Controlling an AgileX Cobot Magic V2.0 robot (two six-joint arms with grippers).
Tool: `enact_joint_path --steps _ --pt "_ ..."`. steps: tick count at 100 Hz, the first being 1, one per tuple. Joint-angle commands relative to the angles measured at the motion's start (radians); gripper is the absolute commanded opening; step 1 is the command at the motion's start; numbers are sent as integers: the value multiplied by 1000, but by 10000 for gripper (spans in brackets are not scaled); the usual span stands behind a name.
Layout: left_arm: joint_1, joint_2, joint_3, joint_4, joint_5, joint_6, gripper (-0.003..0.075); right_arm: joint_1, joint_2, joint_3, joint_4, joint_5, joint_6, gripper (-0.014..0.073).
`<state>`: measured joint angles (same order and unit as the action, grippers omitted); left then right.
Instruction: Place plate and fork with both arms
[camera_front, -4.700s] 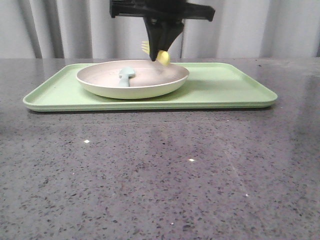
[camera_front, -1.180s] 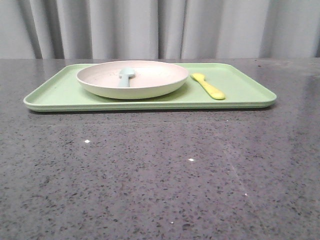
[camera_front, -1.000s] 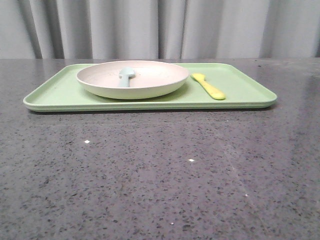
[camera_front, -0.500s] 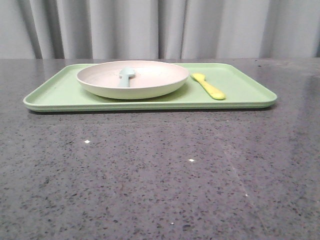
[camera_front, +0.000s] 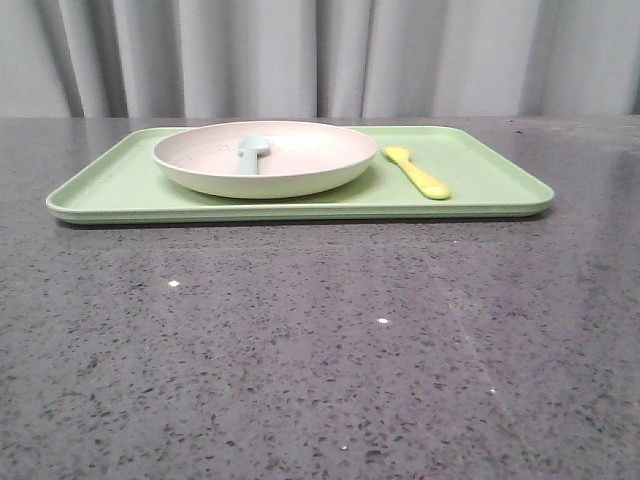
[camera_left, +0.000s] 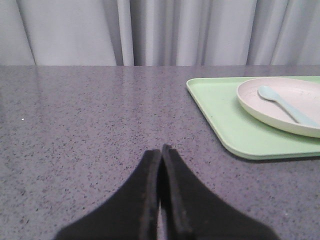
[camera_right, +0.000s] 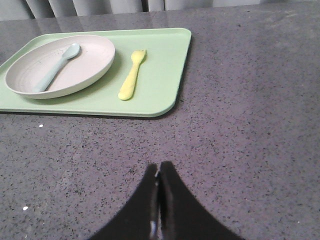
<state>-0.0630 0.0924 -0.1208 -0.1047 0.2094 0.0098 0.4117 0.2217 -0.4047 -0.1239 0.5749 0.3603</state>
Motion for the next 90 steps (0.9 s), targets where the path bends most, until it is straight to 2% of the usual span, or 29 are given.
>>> enact_joint_path --steps 1,21,26,90 --pt "3 -20 27 10 -130 -10 -20 -4 10 -27 -20 -81 -6 -69" --pt "26 -109 136 25 -192 -10 -20 -4 10 -27 -20 -81 -6 -69" --pt "38 -131 134 25 -139 -10 -20 -4 10 -27 -20 -81 -6 -69" --pt "49 -128 134 29 -137 -10 -20 -4 10 -22 -20 -82 -6 -69"
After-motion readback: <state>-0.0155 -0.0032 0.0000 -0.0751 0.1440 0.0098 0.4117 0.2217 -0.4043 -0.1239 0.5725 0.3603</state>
